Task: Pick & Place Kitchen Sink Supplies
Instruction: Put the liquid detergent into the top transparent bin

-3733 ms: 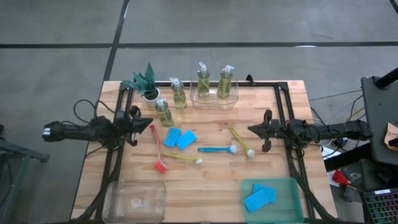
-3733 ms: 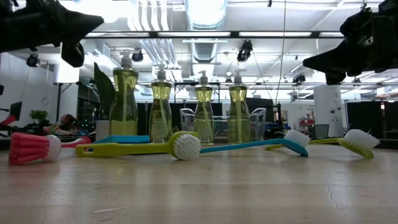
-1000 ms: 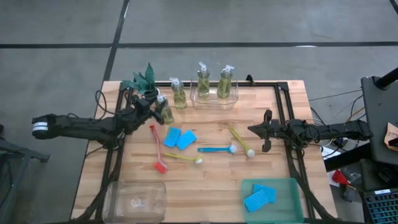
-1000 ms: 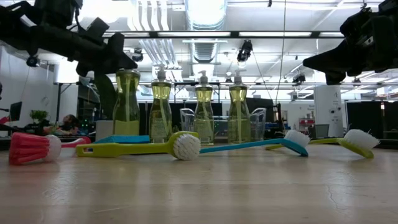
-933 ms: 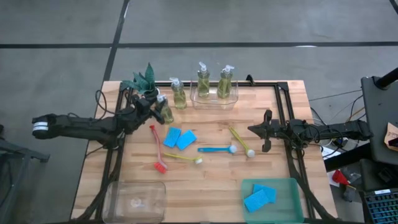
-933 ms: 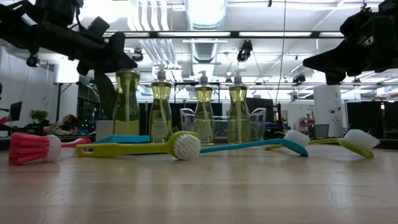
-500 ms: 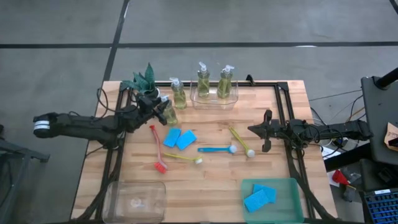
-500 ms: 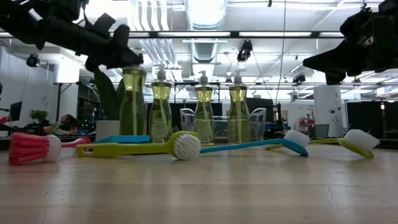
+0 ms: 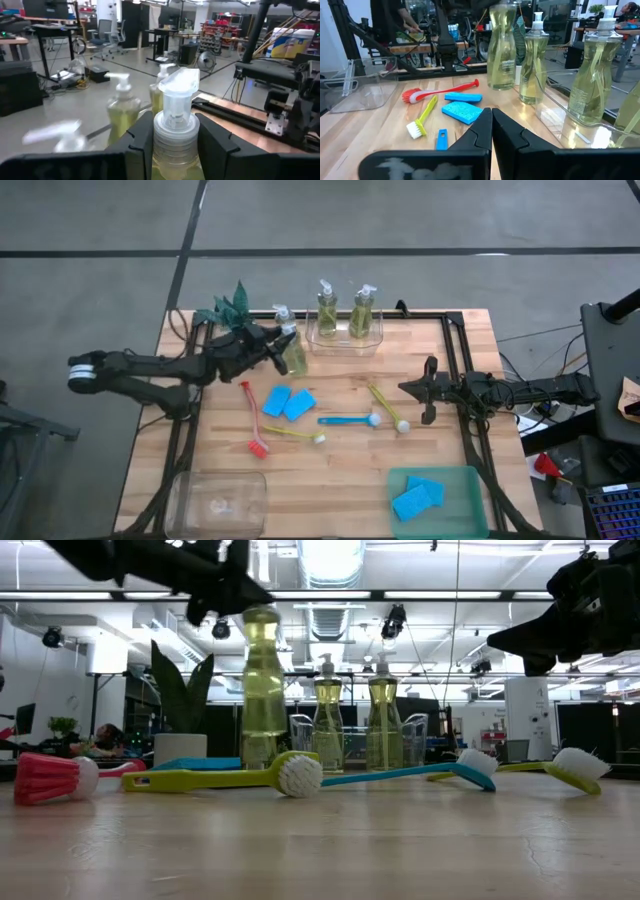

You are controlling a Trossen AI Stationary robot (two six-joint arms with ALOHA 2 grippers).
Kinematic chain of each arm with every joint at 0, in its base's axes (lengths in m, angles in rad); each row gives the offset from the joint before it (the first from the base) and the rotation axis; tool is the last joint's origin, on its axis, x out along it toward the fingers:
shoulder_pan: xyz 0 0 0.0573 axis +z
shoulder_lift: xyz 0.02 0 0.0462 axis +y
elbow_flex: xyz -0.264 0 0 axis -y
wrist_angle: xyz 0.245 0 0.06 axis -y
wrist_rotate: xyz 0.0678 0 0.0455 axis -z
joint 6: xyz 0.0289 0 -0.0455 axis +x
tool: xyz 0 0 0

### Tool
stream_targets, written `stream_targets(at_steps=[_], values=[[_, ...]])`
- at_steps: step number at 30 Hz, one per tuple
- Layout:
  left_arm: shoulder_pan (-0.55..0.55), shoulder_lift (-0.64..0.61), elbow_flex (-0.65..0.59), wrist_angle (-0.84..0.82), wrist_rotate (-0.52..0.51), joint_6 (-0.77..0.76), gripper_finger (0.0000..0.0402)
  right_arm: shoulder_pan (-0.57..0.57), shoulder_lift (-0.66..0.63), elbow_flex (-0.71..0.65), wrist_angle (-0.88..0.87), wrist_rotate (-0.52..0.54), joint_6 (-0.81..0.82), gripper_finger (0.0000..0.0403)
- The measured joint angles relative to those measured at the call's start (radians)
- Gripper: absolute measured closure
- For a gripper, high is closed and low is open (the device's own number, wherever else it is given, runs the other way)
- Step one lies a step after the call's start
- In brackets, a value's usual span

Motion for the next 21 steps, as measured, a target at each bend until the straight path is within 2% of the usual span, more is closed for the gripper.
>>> stream_targets(at_steps=[12,21], values=[[-0.001,0.353,0.388,-0.01,0.087,0.063,0.0295,0.0,0.0,0.0,0.0,0.0,0.0,0.0394],[0.011,0.572,0.702,-0.123,0.094,0.118,0.0295,0.0,0.001,0.0,0.0,0.0,0.0,0.0394]])
